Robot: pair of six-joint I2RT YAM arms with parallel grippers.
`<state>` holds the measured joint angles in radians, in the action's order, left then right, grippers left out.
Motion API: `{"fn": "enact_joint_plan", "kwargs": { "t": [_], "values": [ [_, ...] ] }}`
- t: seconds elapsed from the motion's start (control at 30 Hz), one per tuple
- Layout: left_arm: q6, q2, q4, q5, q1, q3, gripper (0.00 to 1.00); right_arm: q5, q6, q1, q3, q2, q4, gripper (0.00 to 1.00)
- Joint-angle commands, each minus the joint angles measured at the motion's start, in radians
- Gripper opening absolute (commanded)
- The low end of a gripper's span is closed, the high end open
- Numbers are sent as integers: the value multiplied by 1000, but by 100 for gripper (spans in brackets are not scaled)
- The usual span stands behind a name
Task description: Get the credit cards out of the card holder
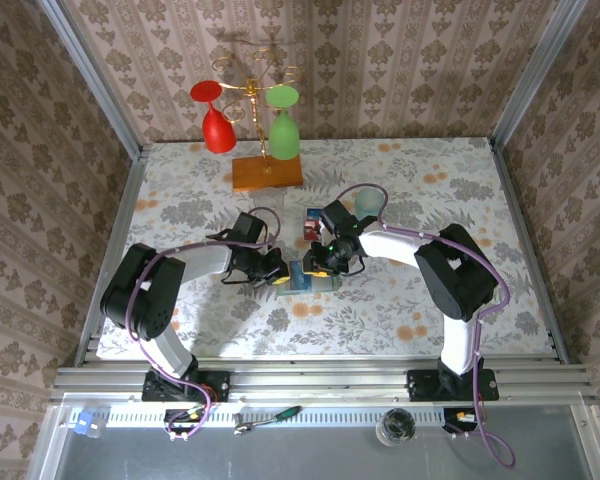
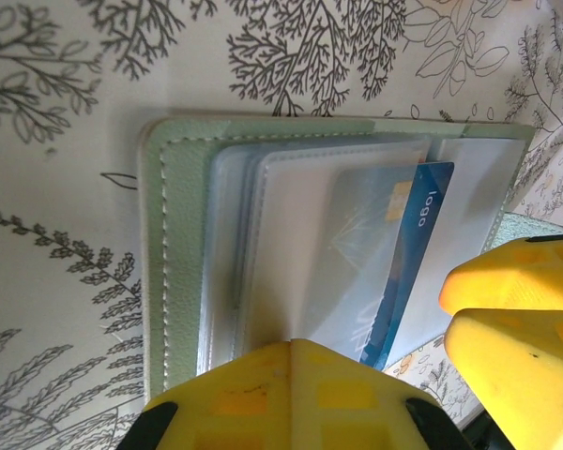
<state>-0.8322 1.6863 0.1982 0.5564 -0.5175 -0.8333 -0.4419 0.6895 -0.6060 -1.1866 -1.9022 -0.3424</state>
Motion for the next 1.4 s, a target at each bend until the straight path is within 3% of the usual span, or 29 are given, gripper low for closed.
{"fn": "enact_joint_plan", "kwargs": {
  "t": [0.0,1.37],
  "values": [
    [29,13,22,-1,-8,-23,0,-19,21,6,19,5,15,30],
    [29,22,42,-10,-4,-12,0,-85,48,6,20,-60,78,27]
  ]
}}
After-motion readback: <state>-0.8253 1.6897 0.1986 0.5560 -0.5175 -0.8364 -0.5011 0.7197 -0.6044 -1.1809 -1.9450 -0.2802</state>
